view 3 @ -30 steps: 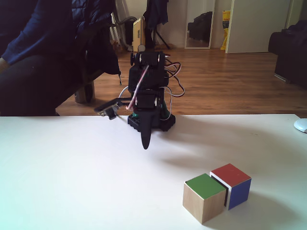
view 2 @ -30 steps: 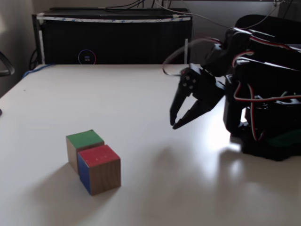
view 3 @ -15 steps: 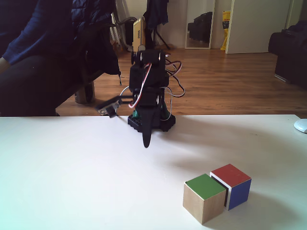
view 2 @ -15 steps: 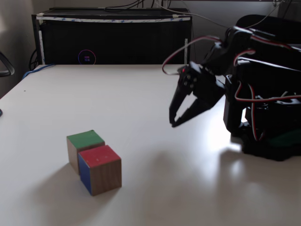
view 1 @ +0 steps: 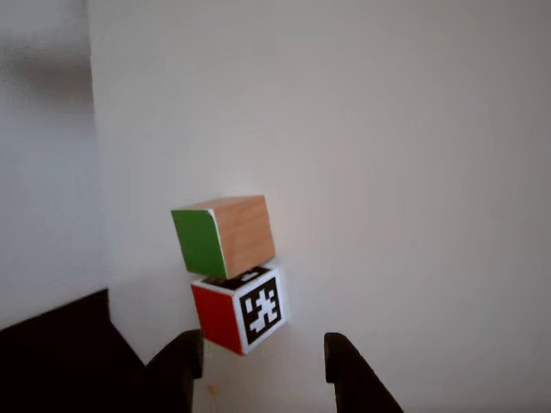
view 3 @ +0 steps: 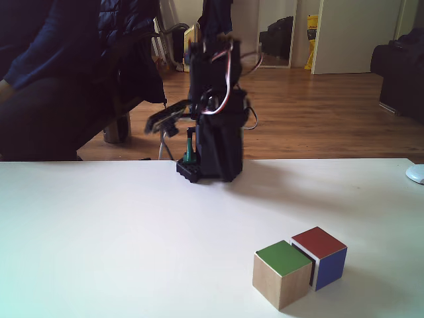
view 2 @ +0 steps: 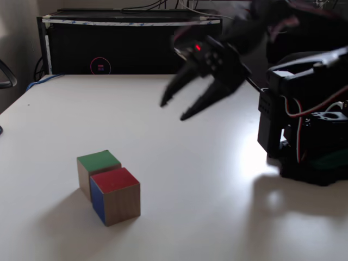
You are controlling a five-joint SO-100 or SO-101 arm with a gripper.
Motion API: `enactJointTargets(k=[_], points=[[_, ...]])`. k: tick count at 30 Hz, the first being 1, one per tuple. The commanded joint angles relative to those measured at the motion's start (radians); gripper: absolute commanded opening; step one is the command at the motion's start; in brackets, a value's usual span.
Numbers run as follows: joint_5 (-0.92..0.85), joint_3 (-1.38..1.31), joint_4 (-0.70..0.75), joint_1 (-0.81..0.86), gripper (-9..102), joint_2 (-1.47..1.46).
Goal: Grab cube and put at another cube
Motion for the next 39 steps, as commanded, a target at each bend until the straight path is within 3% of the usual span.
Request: enactJointTargets(k=[1,10,13,18,28,39], points=[[-0.049,-0.270,0.009,-0.003,25,-0.285],[-0.149,-0.772,0.196,-0.031,29,-0.765],[-0.215,-0.930,0.298,-0.057,45,-0.954],[-0.196,-1.178,0.431,-0.086,50,-1.238],[-0.169,-1.471,0.494,-0.110,49,-1.537],[-0.143,-1.559,0.497,-0.163,49,-1.674]])
